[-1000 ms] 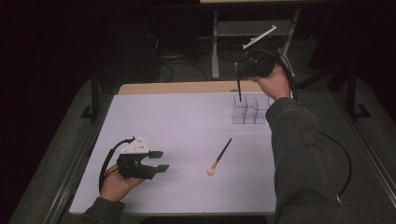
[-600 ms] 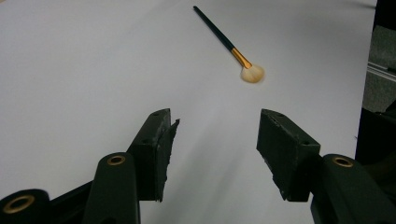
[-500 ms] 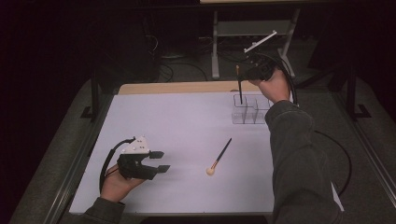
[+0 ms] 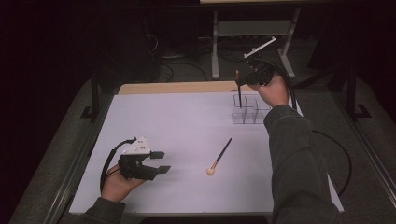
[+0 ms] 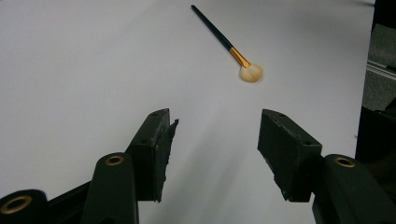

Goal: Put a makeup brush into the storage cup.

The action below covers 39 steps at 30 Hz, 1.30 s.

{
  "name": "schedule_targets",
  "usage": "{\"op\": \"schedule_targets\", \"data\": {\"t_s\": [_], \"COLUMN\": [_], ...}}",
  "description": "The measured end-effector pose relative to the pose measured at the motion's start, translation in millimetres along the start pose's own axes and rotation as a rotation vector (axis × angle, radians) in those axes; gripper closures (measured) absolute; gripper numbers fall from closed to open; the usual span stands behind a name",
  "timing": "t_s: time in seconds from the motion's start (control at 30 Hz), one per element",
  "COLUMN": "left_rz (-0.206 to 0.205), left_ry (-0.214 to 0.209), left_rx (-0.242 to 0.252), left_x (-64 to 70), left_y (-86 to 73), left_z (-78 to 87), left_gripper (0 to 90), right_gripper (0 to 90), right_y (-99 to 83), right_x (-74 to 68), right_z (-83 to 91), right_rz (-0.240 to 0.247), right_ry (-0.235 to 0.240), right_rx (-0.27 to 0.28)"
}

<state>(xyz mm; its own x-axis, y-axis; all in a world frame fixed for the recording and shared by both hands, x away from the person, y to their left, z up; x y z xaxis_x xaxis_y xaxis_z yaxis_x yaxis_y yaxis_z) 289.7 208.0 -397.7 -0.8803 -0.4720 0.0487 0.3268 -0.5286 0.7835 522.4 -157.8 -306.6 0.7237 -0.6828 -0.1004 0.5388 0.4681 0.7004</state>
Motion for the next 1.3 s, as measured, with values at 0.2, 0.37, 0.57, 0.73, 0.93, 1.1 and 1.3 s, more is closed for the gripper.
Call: {"op": "schedule_targets", "data": {"t_s": [0.2, 0.37, 0.57, 0.73, 0.93, 1.1, 1.3], "left_rz": [0.013, 0.009, 0.009, 0.005, 0.013, 0.012, 0.015], "left_ry": [-0.002, -0.003, -0.004, -0.004, -0.01, -0.01, -0.011], "left_rx": [0.005, 0.003, 0.009, 0.006, 0.013, 0.01, 0.009], "left_x": [-0.1, -0.4, -0.3, -0.5, -0.8, -0.8, -0.4], "left_y": [0.1, 0.2, 0.7, 0.7, 0.0, 0.2, 0.1], "left_z": [0.0, 0.5, 0.6, 0.2, -0.5, -0.5, -0.8], "left_gripper": [43.4, 43.4, 43.4, 43.4, 43.2, 43.1, 43.1], "right_gripper": [82.6, 82.6, 82.5, 82.5, 82.5, 82.5, 82.5], "right_y": [-2.3, -4.8, -11.3, -15.9, -20.0, -23.0, -28.4], "right_x": [0.1, 0.0, 1.6, 4.1, 5.2, 5.2, 6.3], "right_z": [-2.6, -5.3, -8.0, -9.6, -11.4, -14.3, -19.3], "right_rz": [-0.006, 0.004, -0.015, -0.022, -0.04, -0.046, -0.054], "right_ry": [0.002, 0.004, 0.006, 0.004, 0.0, 0.003, 0.009], "right_rx": [0.0, 0.008, 0.005, 0.006, -0.002, -0.007, -0.006]}}
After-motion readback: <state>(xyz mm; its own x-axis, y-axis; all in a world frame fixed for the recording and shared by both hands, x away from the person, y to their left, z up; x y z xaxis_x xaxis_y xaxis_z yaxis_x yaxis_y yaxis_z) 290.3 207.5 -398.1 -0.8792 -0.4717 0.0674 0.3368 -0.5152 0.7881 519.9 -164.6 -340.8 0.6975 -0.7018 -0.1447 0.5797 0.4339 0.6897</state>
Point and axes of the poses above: each handheld gripper's, and its own axes: z roughly backward along the jaws, y roughly out of its top, x roughly to its right, the point moved 3 cm from there along -z, roughly forward along the jaws, and after that the axes turned 2 degrees about x, right-handed, at the moved point
